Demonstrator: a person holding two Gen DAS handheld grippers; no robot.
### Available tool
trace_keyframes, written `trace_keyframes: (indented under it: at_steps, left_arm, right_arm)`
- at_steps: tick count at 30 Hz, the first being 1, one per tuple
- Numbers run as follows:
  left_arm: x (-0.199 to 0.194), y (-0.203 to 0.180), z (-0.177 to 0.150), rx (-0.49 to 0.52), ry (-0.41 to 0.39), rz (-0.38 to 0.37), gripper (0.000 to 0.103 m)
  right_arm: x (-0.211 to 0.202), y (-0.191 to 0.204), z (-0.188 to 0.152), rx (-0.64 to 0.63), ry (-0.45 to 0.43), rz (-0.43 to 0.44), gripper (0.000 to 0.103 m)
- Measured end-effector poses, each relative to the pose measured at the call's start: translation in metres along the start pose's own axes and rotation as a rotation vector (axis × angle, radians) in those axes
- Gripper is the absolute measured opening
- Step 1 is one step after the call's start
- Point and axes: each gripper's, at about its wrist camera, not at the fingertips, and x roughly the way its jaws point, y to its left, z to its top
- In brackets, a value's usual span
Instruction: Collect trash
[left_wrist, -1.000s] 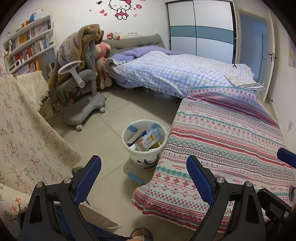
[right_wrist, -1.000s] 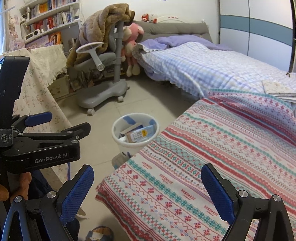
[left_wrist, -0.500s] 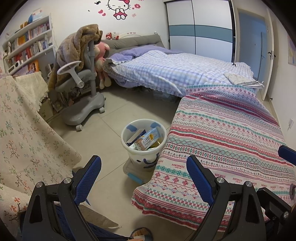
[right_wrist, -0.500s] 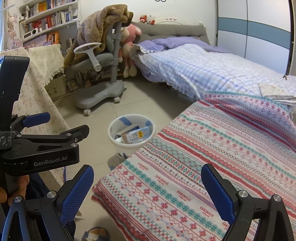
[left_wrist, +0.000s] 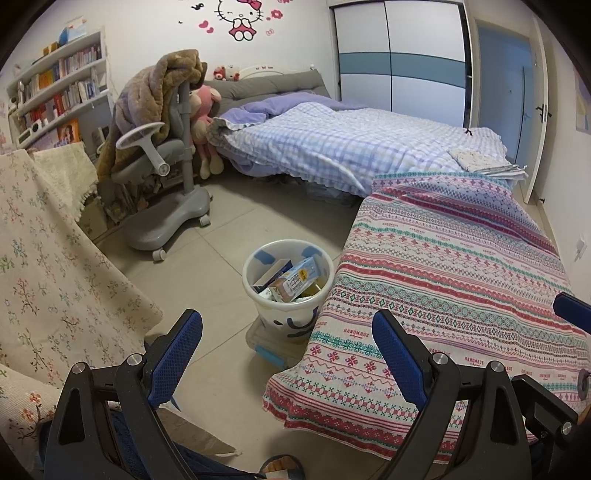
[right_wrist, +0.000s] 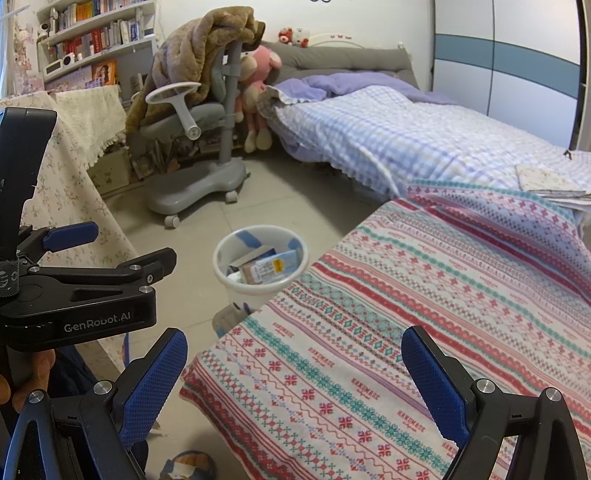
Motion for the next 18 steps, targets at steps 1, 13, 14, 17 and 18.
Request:
trace_keyframes:
  at_steps: [1,13,14,17,18]
  left_arm:
    - [-0.0004,0.0003,0.0003,-0.001,-0.001,-0.001,0.095]
    - [-0.0025,-0.0005,-0.0002,0.014,-0.013,0.0,0.095]
    - [-0.0025,-0.0004,0.0001,0.014,-0.012,0.0,0.095]
    - [-0.0026,-0.0001,0.0006,0.015,-0.011,0.0,0.095]
    - [-0.0026,-0.0001,0.0006,0.015,-0.011,0.0,0.095]
  right_arm:
    - [0.0,0.0001,-0.0001,0.0,0.0,0.0,0.097]
    - [0.0018,-0.0036,-0.0008,-0.004,-0.001,-0.002,0.097]
    - [0.0019,-0.0035,-0.0007,-0.004,-0.001,-0.001,0.097]
    - [0.0021,-0.0039,-0.0007,-0.005,-0.001,-0.001,0.097]
    - [0.0021,-0.0037,-0.0007,-0.005,-0.001,-0.002,0.097]
